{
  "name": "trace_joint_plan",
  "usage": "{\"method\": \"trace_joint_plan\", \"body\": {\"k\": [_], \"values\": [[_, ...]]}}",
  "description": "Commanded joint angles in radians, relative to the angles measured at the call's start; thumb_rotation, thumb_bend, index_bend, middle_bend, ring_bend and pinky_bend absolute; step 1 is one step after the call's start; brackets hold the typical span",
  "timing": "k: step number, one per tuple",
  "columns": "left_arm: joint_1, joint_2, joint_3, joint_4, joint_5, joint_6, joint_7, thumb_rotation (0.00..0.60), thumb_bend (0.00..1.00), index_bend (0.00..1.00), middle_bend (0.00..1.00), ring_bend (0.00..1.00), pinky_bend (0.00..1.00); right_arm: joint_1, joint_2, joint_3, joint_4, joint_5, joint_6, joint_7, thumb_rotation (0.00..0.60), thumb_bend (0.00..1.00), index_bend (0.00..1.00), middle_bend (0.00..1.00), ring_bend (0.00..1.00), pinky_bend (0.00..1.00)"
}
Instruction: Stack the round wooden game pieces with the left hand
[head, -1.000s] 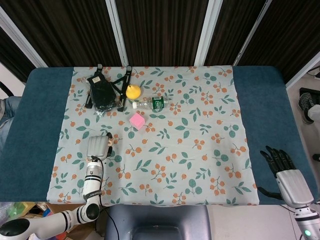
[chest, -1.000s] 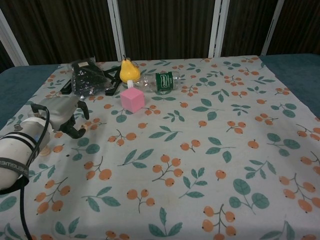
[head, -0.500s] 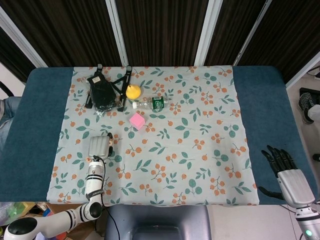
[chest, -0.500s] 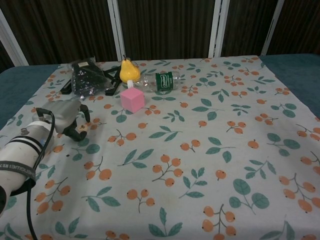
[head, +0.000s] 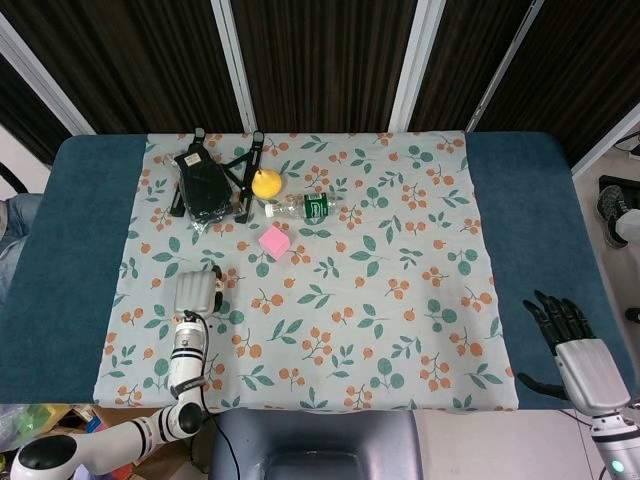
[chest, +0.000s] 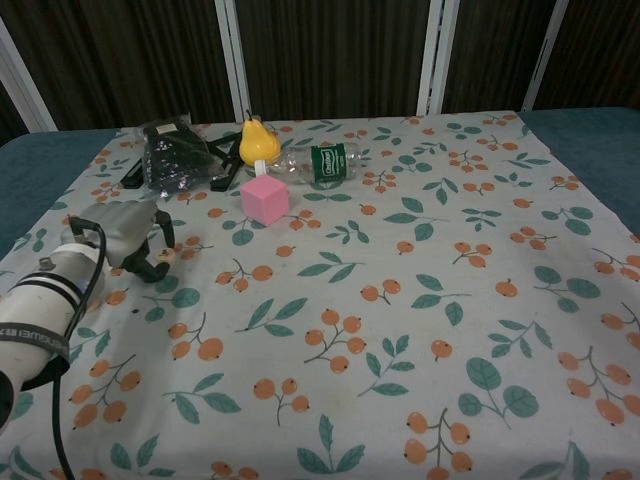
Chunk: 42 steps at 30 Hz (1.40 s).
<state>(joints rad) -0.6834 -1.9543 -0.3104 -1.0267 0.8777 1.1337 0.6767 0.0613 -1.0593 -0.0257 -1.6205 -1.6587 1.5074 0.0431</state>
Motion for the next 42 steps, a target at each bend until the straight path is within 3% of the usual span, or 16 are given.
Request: {"method": "trace_joint_plan", "body": {"k": [1, 23, 31, 38, 42], "values": [[0.0, 0.0, -0.001, 0.002, 0.001, -0.002, -0.004, 0.6, 0.39, 0.42, 1.0, 1.0, 1.0, 0.0, 0.0, 0.0, 0.0, 0.0, -0.001, 0.0, 0.6, 0.2, 0.0, 0.0, 0.0, 0.03], [0.017, 0.02, 0.009, -0.039, 0.054, 0.026, -0.053, 0.6, 0.39, 0.49, 1.0, 1.0, 1.0, -0.001, -0.001, 0.001, 0.0, 0.0, 0.002, -0.002, 0.6, 0.2, 0.0, 0.0, 0.0, 0.03], [0.086, 0.175, 0.025, -0.305, 0.113, 0.108, -0.086, 0.6, 0.39, 0.49, 1.0, 1.0, 1.0, -0.001, -0.003, -0.003, -0.001, -0.004, -0.002, -0.012, 0.6, 0.2, 0.0, 0.0, 0.0, 0.03], [0.189, 0.392, 0.058, -0.589, 0.115, 0.14, -0.142, 0.6, 0.39, 0.48, 1.0, 1.0, 1.0, -0.002, -0.005, -0.005, -0.002, -0.006, -0.002, -0.022, 0.6, 0.2, 0.0, 0.0, 0.0, 0.03], [0.225, 0.467, 0.091, -0.655, 0.115, 0.123, -0.183, 0.6, 0.39, 0.48, 1.0, 1.0, 1.0, -0.002, -0.008, -0.008, -0.005, -0.01, -0.006, -0.032, 0.6, 0.2, 0.0, 0.0, 0.0, 0.03]]}}
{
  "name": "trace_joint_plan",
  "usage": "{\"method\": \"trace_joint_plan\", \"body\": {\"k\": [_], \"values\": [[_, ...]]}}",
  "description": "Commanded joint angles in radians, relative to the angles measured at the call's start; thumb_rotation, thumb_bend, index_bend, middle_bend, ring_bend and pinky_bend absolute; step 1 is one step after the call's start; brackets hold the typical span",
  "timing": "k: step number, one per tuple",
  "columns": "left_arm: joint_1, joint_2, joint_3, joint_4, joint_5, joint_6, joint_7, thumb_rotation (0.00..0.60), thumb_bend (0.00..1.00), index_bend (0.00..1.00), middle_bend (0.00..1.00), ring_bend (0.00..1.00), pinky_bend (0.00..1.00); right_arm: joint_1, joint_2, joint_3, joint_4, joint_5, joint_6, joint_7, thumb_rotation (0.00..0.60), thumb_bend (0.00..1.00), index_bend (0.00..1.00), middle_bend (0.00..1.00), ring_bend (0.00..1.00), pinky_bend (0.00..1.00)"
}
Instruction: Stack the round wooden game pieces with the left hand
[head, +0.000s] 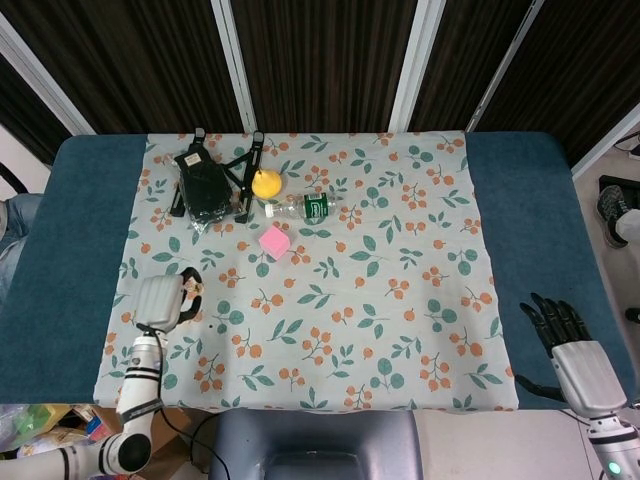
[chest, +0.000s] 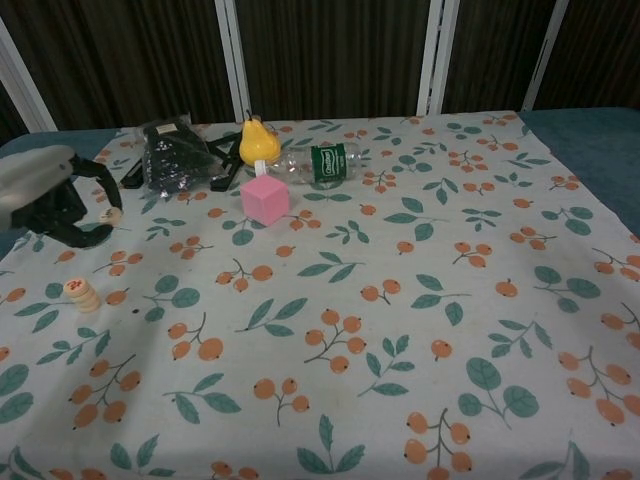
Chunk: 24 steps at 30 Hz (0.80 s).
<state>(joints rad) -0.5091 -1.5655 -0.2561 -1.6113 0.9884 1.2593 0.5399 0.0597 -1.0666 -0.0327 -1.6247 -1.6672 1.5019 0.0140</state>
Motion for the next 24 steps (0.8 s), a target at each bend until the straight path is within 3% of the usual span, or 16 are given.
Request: {"method": "trace_joint_plan", "body": {"k": [1, 11, 24], "values": [[0.057, 0.088, 0.045, -0.077, 0.008, -0.005, -0.055, 0.6, 0.39, 0.48, 1.0, 1.0, 1.0, 0.0, -0.002, -0.001, -0.002, -0.002, -0.001, -0.004, 0.6, 0.2, 0.0, 0.0, 0.0, 0.03], [0.076, 0.101, 0.092, -0.042, 0.004, -0.045, -0.11, 0.6, 0.39, 0.48, 1.0, 1.0, 1.0, -0.002, -0.005, 0.0, -0.003, 0.001, 0.002, -0.008, 0.6, 0.2, 0.0, 0.0, 0.0, 0.03], [0.068, 0.049, 0.106, 0.056, 0.018, -0.052, -0.12, 0.6, 0.39, 0.48, 1.0, 1.0, 1.0, -0.002, -0.001, 0.002, -0.004, 0.006, 0.001, -0.001, 0.6, 0.2, 0.0, 0.0, 0.0, 0.03]]}}
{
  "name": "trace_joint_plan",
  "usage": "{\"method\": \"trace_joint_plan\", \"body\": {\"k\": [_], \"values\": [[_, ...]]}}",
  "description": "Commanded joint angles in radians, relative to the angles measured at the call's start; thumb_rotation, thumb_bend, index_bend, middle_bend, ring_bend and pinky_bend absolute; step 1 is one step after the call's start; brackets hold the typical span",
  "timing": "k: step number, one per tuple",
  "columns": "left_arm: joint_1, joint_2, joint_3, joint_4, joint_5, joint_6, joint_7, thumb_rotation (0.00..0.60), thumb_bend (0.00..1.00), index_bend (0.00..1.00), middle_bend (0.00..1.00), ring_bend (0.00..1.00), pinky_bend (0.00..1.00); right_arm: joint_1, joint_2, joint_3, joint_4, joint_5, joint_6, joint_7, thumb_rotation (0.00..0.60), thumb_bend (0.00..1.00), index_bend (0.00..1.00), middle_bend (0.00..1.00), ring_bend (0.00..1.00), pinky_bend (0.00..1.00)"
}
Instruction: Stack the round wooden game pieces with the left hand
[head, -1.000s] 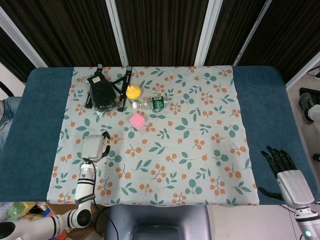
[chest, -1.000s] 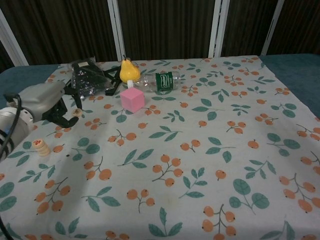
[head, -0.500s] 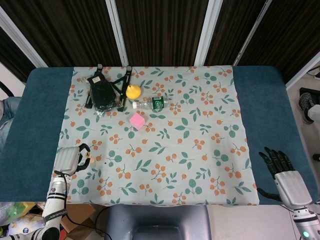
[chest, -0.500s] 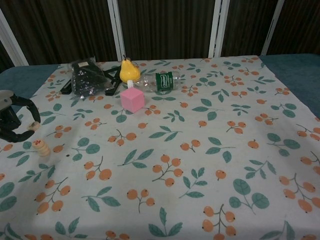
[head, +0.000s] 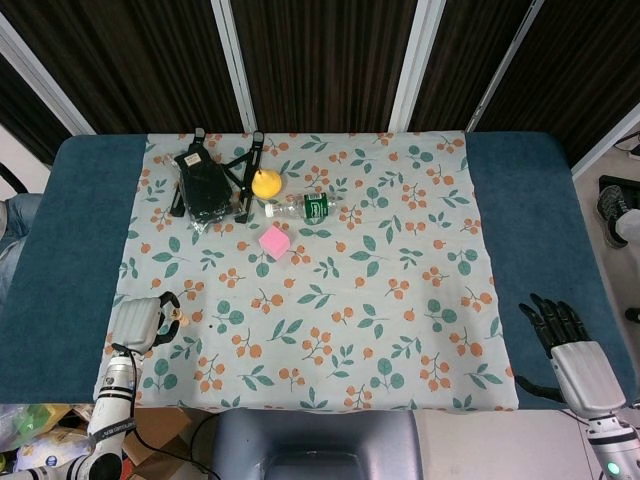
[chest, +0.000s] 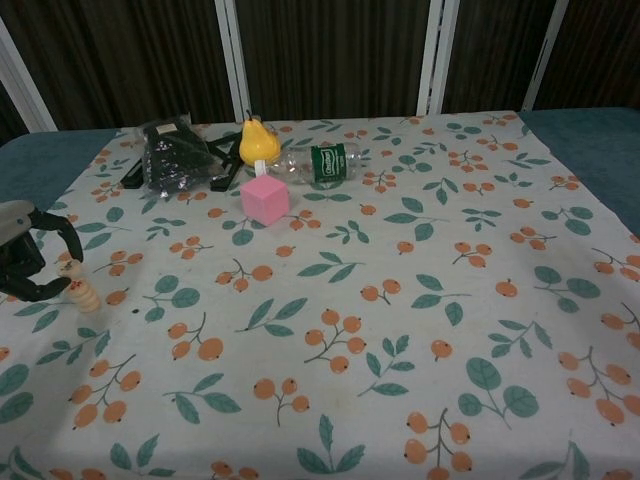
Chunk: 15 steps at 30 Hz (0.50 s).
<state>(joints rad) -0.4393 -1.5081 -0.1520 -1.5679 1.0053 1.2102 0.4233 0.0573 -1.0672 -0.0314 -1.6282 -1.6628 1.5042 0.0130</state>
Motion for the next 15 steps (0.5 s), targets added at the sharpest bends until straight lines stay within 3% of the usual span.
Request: {"method": "trace_joint_plan", "body": {"k": [1, 15], "values": [[-0.001, -0.01, 0.003, 0.016, 0.002, -0.002, -0.003, 0.6, 0.39, 0.48, 1.0, 1.0, 1.0, 0.001, 0.0, 0.001, 0.0, 0.003, -0.002, 0.0, 0.6, 0.2, 0.0, 0.0, 0.0, 0.03], [0.004, -0.015, 0.012, 0.04, 0.009, -0.005, 0.001, 0.6, 0.4, 0.46, 1.0, 1.0, 1.0, 0.0, -0.001, 0.0, -0.001, 0.001, -0.003, -0.004, 0.6, 0.2, 0.0, 0.0, 0.0, 0.03]]}}
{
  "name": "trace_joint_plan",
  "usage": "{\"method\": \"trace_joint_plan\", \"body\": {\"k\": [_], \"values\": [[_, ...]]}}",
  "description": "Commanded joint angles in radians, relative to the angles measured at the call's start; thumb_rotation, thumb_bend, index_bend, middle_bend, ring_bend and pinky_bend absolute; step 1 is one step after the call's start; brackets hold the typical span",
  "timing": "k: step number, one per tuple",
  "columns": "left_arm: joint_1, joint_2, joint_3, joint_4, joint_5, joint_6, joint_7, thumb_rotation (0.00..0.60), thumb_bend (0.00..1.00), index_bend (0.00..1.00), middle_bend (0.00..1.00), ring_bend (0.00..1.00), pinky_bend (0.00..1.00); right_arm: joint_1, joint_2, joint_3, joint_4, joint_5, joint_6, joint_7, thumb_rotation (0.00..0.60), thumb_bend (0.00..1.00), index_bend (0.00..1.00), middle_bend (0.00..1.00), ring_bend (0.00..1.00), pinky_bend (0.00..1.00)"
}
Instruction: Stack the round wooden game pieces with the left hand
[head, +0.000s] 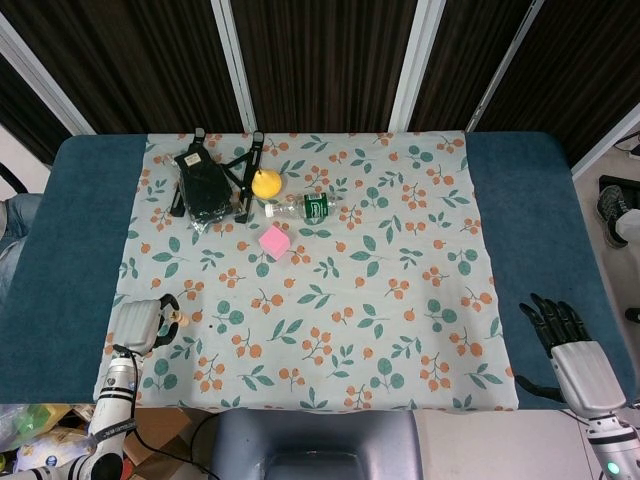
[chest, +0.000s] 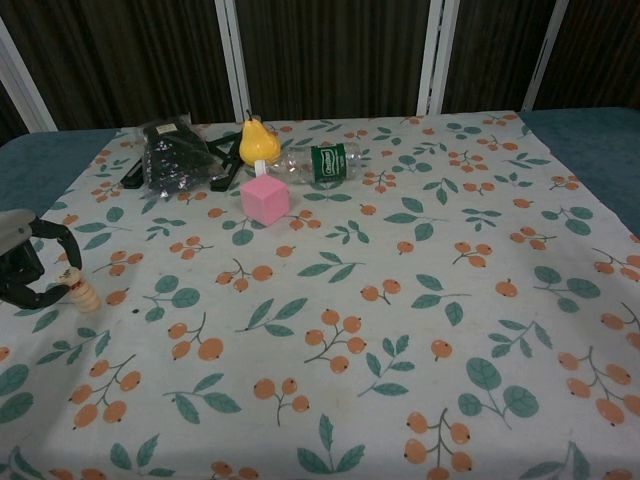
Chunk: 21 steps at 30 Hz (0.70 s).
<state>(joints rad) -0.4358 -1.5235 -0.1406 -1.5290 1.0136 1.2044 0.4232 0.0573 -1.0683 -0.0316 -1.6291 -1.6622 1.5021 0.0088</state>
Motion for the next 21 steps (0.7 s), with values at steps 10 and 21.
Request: {"method": "trace_joint_plan", "body": {"k": [10, 21], "values": [[0.001, -0.002, 0.003, 0.018, 0.002, -0.003, 0.009, 0.6, 0.39, 0.45, 1.0, 1.0, 1.0, 0.001, -0.001, 0.002, -0.001, 0.005, -0.004, -0.004, 0.6, 0.2, 0.0, 0.0, 0.0, 0.04], [0.004, -0.002, 0.007, 0.021, 0.008, -0.006, 0.01, 0.6, 0.39, 0.43, 1.0, 1.0, 1.0, 0.001, -0.003, 0.002, -0.001, 0.003, -0.003, -0.008, 0.6, 0.2, 0.0, 0.0, 0.0, 0.04]]}}
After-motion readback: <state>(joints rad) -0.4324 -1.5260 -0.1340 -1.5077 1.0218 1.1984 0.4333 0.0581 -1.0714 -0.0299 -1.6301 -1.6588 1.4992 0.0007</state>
